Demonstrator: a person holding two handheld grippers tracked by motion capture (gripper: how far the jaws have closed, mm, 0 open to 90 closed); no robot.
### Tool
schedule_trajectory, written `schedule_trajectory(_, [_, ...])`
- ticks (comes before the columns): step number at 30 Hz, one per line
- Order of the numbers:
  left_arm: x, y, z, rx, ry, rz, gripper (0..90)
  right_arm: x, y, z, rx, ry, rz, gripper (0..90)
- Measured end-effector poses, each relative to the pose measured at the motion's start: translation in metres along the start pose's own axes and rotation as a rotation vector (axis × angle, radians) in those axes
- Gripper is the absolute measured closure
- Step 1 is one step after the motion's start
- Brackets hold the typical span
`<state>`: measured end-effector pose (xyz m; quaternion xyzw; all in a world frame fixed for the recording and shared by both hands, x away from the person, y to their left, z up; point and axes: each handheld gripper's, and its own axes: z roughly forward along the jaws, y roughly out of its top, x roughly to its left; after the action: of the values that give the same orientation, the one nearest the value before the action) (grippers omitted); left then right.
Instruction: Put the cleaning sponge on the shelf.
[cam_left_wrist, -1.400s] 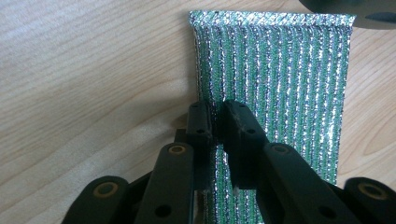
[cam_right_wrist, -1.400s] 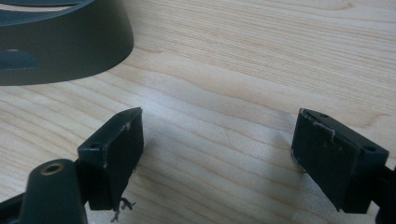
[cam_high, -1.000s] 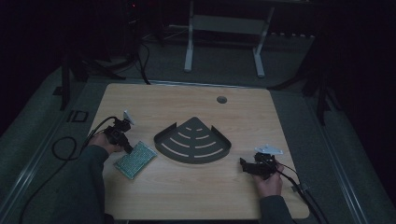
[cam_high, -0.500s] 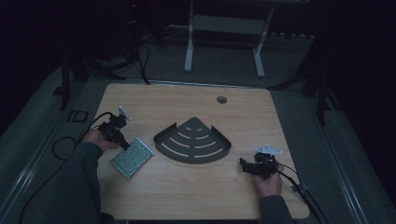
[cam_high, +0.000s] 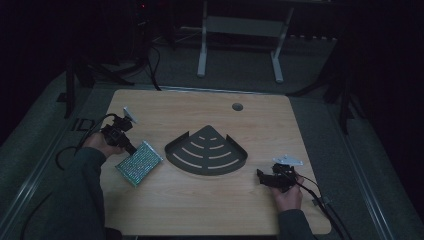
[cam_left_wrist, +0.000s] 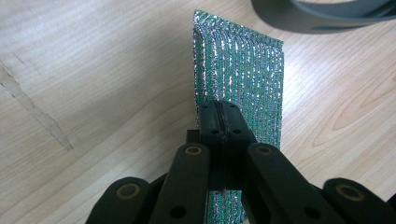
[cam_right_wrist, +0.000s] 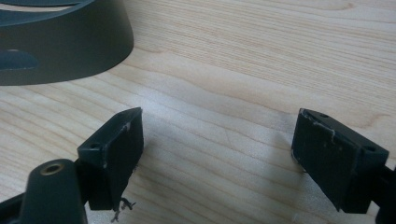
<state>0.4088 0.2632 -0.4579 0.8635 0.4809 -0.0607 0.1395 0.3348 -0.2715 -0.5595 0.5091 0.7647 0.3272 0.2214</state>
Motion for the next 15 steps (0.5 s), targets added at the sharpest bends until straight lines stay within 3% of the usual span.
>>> schedule_trajectory(15, [-0.011, 0.011, -0.023, -0.045, 0.013, 0.028, 90.0, 0.0, 0.0, 0.0, -0.001, 0.001, -0.001, 16.4])
